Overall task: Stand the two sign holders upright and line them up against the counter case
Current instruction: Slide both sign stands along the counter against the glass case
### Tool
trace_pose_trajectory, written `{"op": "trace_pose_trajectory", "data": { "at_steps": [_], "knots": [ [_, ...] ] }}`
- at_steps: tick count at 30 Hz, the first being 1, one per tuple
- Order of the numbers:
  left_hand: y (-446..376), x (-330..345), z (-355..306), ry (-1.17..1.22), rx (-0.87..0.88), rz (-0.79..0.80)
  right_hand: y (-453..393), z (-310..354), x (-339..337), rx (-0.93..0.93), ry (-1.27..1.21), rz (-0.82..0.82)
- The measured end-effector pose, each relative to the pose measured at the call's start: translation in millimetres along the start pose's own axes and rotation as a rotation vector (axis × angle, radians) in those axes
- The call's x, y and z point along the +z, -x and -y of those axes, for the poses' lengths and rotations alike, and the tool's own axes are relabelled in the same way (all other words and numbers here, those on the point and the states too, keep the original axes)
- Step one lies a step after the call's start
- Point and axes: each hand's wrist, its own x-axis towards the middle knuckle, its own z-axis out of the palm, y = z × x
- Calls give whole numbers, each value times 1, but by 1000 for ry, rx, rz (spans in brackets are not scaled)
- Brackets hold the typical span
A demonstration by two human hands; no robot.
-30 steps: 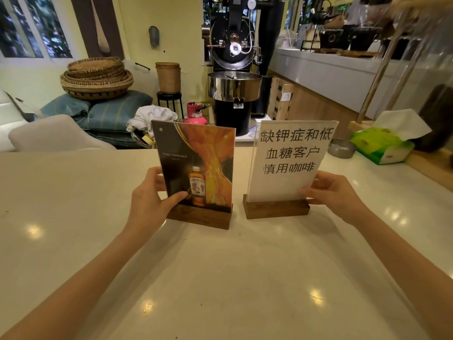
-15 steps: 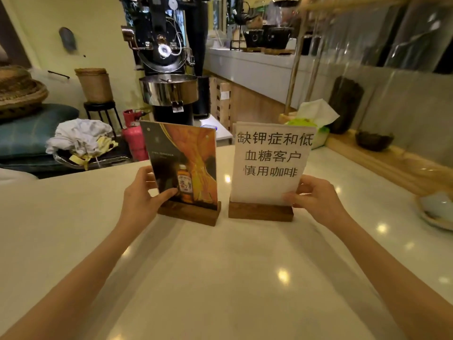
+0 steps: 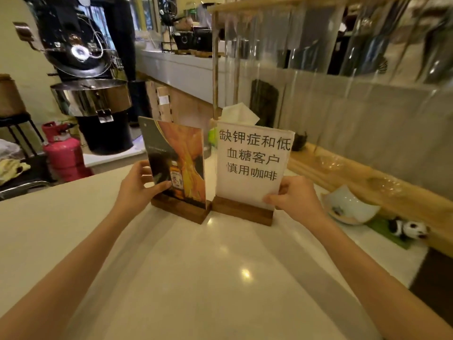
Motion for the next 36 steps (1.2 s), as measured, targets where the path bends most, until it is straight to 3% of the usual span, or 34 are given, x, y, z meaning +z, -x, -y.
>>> {"op": "trace_pose_trajectory", "data": {
  "at_steps": [16,26,36],
  "knots": [
    [-96,137,-48,196,15,224,-68,-45,-66,248,21,-119],
    [-141,199,-81,368,10,429,-78,-76,-83,245,23,-264],
    [-160,238,-95,440,27,481,-80,-94,-91,206,102,-349]
  ]
}}
